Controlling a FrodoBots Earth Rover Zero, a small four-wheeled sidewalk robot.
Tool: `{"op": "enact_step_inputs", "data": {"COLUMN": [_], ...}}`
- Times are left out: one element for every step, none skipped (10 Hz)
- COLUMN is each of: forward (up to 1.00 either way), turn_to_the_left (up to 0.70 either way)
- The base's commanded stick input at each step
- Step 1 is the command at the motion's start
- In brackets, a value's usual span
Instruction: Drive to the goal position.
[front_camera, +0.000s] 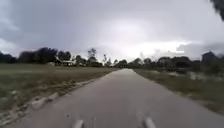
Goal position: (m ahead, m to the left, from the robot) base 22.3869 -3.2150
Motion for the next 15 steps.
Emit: {"op": "enact_step_inputs", "data": {"forward": [1.0, 1.0, 1.0, 1.0, 1.0, 1.0, 1.0, 1.0, 1.0, 1.0, 1.0, 1.0, 1.0, 1.0, 1.0], "turn_to_the_left": [0.0, 0.0, 0.0, 0.0, 0.0, 0.0, 0.0, 0.0, 0.0, 0.0, 0.0, 0.0, 0.0, 0.0, 0.0]}}
